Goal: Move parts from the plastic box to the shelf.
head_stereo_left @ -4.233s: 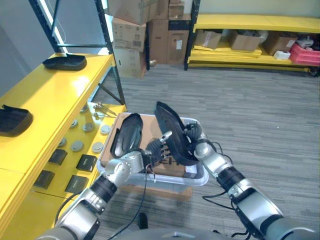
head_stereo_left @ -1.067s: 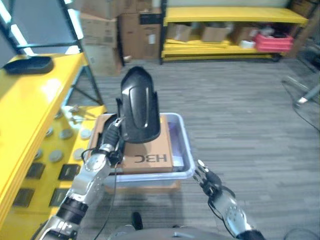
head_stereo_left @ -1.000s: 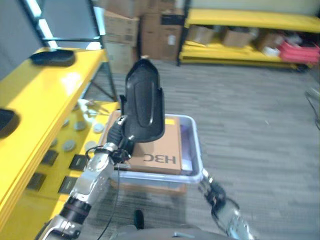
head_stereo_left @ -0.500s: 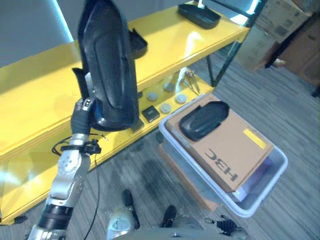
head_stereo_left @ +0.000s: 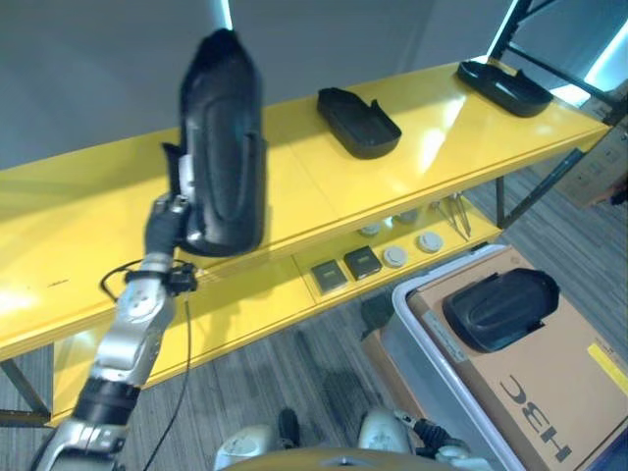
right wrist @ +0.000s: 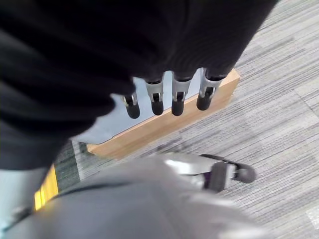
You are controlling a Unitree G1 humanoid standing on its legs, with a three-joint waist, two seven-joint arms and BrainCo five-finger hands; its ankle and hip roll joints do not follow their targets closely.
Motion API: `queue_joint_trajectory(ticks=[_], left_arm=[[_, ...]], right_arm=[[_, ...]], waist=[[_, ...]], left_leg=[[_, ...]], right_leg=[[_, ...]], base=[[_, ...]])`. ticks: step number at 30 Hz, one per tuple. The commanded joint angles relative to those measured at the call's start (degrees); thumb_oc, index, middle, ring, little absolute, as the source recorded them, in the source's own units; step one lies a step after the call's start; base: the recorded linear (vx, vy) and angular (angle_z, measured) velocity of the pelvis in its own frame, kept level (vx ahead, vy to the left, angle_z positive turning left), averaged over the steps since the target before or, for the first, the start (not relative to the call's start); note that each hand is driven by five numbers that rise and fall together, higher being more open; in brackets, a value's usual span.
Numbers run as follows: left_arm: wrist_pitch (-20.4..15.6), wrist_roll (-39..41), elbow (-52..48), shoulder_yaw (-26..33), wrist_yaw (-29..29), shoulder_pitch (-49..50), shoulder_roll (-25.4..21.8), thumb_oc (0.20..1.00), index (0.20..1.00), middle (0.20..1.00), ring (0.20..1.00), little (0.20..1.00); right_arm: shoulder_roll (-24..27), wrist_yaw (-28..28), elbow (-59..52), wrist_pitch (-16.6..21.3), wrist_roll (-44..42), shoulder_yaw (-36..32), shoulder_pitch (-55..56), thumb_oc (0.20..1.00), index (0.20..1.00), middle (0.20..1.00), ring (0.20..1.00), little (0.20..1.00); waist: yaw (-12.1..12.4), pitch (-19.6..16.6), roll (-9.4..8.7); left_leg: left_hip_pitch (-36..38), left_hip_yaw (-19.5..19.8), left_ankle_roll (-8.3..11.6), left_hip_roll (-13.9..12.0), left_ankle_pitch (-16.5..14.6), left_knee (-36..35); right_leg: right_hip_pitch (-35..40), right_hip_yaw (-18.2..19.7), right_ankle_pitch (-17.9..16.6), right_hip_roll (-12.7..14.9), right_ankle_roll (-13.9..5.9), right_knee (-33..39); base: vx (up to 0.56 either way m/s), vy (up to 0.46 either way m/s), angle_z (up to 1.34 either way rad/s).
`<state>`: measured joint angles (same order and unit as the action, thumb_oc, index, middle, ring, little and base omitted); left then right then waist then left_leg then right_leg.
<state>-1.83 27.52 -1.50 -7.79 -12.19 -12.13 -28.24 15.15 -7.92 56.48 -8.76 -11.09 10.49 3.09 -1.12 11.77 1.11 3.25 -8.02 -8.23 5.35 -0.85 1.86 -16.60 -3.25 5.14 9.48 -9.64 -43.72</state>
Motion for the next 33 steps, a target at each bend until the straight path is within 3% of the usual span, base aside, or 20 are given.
queue_joint_trajectory(ticks=[1,3,4,7,10,13,15,17,25,29,30,33], left_arm=[[-1.7,-3.1,-3.5,0.8,-2.7,-5.4,0.9,0.2,0.2,0.2,0.2,0.2],[-1.0,-3.5,-3.1,0.0,-3.0,-6.1,1.0,0.2,0.2,0.2,0.2,0.2],[-0.4,-3.7,-3.3,0.3,-3.1,-5.4,0.8,0.2,0.2,0.2,0.2,0.2],[0.9,-3.8,-3.2,0.8,-3.6,-4.8,1.4,0.2,0.2,0.2,0.2,0.2],[3.9,-3.9,-2.2,0.2,-6.7,-5.9,2.4,0.2,0.2,0.2,0.2,0.2],[7.9,-4.8,1.3,0.0,-10.1,-7.9,3.4,0.2,0.2,0.2,0.2,0.2],[10.7,-7.0,12.6,-1.7,-12.1,-14.5,3.3,0.2,0.2,0.2,0.2,0.2],[12.1,-9.2,19.2,-3.0,-11.5,-18.4,1.9,0.2,0.2,0.2,0.2,0.2],[19.5,-13.5,41.0,-7.3,-13.1,-29.5,-4.0,0.2,0.2,0.2,0.2,0.2],[22.6,-16.4,45.8,-8.5,-11.8,-31.8,-6.0,0.2,0.2,0.2,0.2,0.2],[25.5,-15.8,48.1,-9.2,-11.9,-32.4,-7.1,0.2,0.2,0.2,0.2,0.2],[26.3,-15.2,50.5,-9.3,-11.8,-32.4,-7.3,0.2,0.2,0.2,0.2,0.2]], right_arm=[[1.0,1.4,3.8,1.3,-0.6,0.7,2.5,1.0,1.0,1.0,1.0,1.0],[0.5,1.7,4.7,1.6,-0.2,0.4,2.7,1.0,1.0,1.0,1.0,1.0],[0.1,2.1,4.4,0.8,1.6,0.2,3.2,1.0,1.0,1.0,1.0,1.0],[0.8,3.3,4.4,0.6,3.5,0.3,4.0,1.0,1.0,1.0,1.0,1.0],[2.2,4.3,4.4,0.1,3.9,0.8,4.9,1.0,1.0,1.0,1.0,1.0],[3.1,4.5,3.5,-1.5,4.1,1.1,5.6,1.0,1.0,1.0,1.0,1.0],[4.7,5.9,1.6,-2.8,4.2,1.3,7.5,1.0,1.0,1.0,1.0,1.0],[5.5,6.1,0.7,-3.4,3.3,1.5,8.3,1.0,1.0,1.0,1.0,1.0],[7.9,8.2,0.5,-3.8,3.7,2.4,7.3,1.0,1.0,1.0,1.0,1.0],[8.3,8.8,1.0,-3.1,4.1,3.4,6.8,1.0,1.0,1.0,1.0,1.0],[8.8,8.9,0.9,-2.8,5.0,3.7,6.5,1.0,1.0,1.0,1.0,1.0],[8.8,8.9,1.4,-2.2,5.7,3.9,6.2,1.0,1.0,1.0,1.0,1.0]], waist=[[-1.9,-0.1,-0.62],[-2.9,-0.2,-1.75],[-3.4,-0.2,-2.48],[-3.6,-1.3,-3.26],[-4.4,-3.2,-4.05],[-5.4,-4.4,-4.83],[-7.8,-4.8,-5.25],[-9.4,-4.9,-4.54],[-13.1,-3.8,-2.05],[-14.0,-3.3,-1.21],[-14.6,-2.8,-0.66],[-14.9,-2.5,-0.26]], left_leg=[[-2.9,5.4,3.57,-0.5,0.0,-0.6],[-1.9,7.1,3.97,-0.5,-1.1,-0.5],[-0.7,6.9,4.46,-1.7,-2.2,-0.6],[0.0,6.1,5.64,-3.7,-1.7,-1.5],[-0.3,4.4,7.17,-6.6,-0.6,-1.9],[-1.1,1.4,8.59,-9.7,0.3,-1.2],[-3.4,-5.7,9.92,-12.9,1.5,2.0],[-3.1,-8.4,10.54,-14.2,0.8,2.0],[-2.3,-9.2,10.32,-13.8,2.7,-0.3],[-2.1,-9.4,10.37,-13.4,2.6,-0.6],[-2.0,-9.4,10.36,-12.9,2.6,-0.8],[-1.4,-9.7,10.27,-12.6,2.4,-1.0]], right_leg=[[6.0,1.2,-12.2,-3.5,1.36,28.2],[6.5,4.1,-15.7,-3.2,0.02,36.2],[6.1,5.1,-16.9,-3.2,-1.07,39.1],[8.5,4.8,-16.0,-3.4,-1.14,41.2],[11.1,4.9,-13.5,-5.0,0.25,42.4],[12.9,3.3,-11.5,-5.8,1.51,42.9],[13.7,0.2,-10.2,-5.9,2.53,42.7],[14.2,-1.0,-8.7,-5.9,2.28,42.3],[11.7,1.4,-8.0,-6.9,2.88,39.5],[11.4,2.4,-8.0,-6.8,2.62,39.5],[11.4,3.2,-8.2,-6.6,2.41,39.9],[11.9,3.5,-8.4,-6.3,2.17,40.4]], base=[[0.28,-0.387,0.39],[0.24,-0.333,0.72],[0.26,-0.34,1.16],[0.16,-0.243,0.47],[0.14,-0.2,0.3],[0.16,-0.215,0.33],[0.13,-0.248,0.68],[0.12,-0.062,0.8],[0.02,0.028,-0.01],[0.0,0.081,-0.15],[-0.02,0.085,-0.17],[0.0,0.08,-0.12]])
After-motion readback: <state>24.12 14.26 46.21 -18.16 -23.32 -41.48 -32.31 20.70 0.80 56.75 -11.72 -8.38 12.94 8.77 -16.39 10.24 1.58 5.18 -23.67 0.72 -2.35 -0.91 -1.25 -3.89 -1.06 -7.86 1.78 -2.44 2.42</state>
